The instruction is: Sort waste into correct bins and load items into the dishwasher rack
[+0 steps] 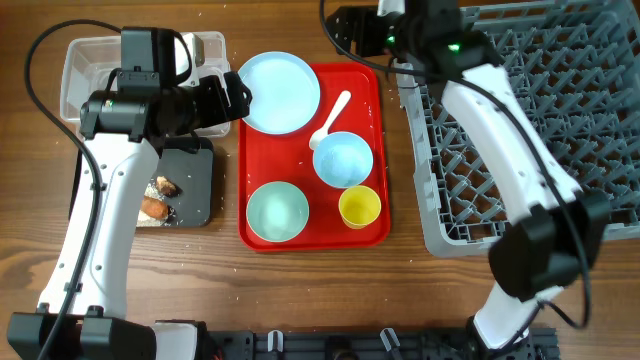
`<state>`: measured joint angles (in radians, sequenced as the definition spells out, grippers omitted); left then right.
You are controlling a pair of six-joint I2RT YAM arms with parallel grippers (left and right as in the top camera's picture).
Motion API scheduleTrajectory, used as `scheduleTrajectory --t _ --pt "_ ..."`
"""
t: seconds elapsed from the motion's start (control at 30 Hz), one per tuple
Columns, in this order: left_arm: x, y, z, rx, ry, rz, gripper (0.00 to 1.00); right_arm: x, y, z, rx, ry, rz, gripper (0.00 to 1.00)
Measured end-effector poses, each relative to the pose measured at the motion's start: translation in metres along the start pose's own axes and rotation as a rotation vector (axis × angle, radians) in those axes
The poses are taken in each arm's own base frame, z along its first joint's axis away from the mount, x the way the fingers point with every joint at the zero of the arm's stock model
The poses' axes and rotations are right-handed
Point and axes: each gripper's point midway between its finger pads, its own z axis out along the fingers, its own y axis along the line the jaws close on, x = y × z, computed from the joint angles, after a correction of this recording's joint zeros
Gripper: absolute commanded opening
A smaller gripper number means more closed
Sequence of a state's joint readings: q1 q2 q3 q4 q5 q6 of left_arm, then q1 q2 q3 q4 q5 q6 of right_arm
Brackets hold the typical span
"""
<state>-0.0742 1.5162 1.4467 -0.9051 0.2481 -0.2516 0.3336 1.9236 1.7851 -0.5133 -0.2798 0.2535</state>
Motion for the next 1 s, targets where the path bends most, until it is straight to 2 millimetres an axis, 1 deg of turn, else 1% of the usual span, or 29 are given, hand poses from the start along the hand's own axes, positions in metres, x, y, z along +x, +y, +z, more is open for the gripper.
scheduleTrajectory --t 0.03,0.07,0.1,0.2,0.23,0.27,0.3,0.33,0.37,0.4,0.47,0.5,0.53,0.6,0.63,0.7,0.73,0.77,0.8,0.87,1.0 --pt "0.0 0.0 0.0 -0.002 0.001 0.001 1.0 0.019 -0.006 0.011 0.008 0.067 0.022 0.89" --pt "0.003 0.0 0.0 -0.006 0.011 0.0 1.0 0.049 -0.016 0.016 0.04 0.183 0.053 0.86" --pt "0.004 0.001 0.0 -0.008 0.014 -0.001 1.0 0.076 -0.023 0.009 0.079 0.293 0.069 0.84" --pt "0.006 0.003 0.003 -0.018 0.026 -0.005 1.0 0.131 -0.038 -0.014 0.167 0.521 0.074 0.81" --pt "0.006 0.003 0.004 -0.019 0.026 -0.005 1.0 0.14 -0.041 -0.016 0.176 0.551 0.07 0.8" --pt "0.005 0.005 0.004 -0.027 0.024 -0.005 1.0 0.156 -0.046 -0.017 0.187 0.596 0.063 0.77" --pt "0.001 0.008 0.004 -0.045 0.006 -0.002 1.0 0.17 -0.051 -0.016 0.195 0.631 0.061 0.75" --pt "-0.001 0.009 0.004 -0.051 -0.003 -0.003 1.0 0.179 -0.054 -0.015 0.199 0.65 0.058 0.73" --pt "-0.006 0.012 0.003 -0.057 -0.022 -0.005 1.0 0.189 -0.058 -0.012 0.202 0.66 0.052 0.67" --pt "-0.013 0.019 0.002 -0.069 -0.047 -0.017 1.0 0.204 -0.063 -0.01 0.209 0.685 0.054 0.64" --pt "-0.025 0.034 -0.003 -0.089 -0.085 -0.046 1.0 0.216 -0.069 -0.003 0.207 0.68 0.053 0.62" --pt "-0.028 0.042 -0.005 -0.1 -0.097 -0.061 1.0 0.221 -0.071 0.0 0.206 0.677 0.053 0.57" --pt "-0.032 0.053 -0.008 -0.118 -0.112 -0.083 1.0 0.23 -0.074 0.003 0.204 0.679 0.055 0.52" --pt "-0.038 0.069 -0.013 -0.138 -0.131 -0.115 1.0 0.239 -0.076 0.008 0.197 0.671 0.058 0.38" --pt "-0.04 0.075 -0.015 -0.147 -0.137 -0.128 1.0 0.242 -0.076 0.009 0.195 0.674 0.062 0.33" --pt "-0.042 0.085 -0.018 -0.163 -0.147 -0.149 1.0 0.239 -0.076 0.013 0.187 0.654 0.056 0.23" --pt "-0.042 0.088 -0.019 -0.168 -0.15 -0.154 1.0 0.238 -0.076 0.014 0.183 0.648 0.054 0.13" --pt "-0.043 0.089 -0.02 -0.171 -0.151 -0.156 1.0 0.236 -0.075 0.015 0.177 0.639 0.049 0.08" --pt "-0.043 0.089 -0.02 -0.171 -0.151 -0.156 1.0 0.236 -0.075 0.016 0.176 0.636 0.055 0.04" --pt "-0.043 0.089 -0.019 -0.171 -0.151 -0.156 1.0 0.235 -0.073 0.017 0.172 0.632 0.05 0.04" --pt "-0.043 0.089 -0.019 -0.171 -0.151 -0.156 1.0 0.232 -0.065 0.023 0.156 0.612 0.025 0.04"
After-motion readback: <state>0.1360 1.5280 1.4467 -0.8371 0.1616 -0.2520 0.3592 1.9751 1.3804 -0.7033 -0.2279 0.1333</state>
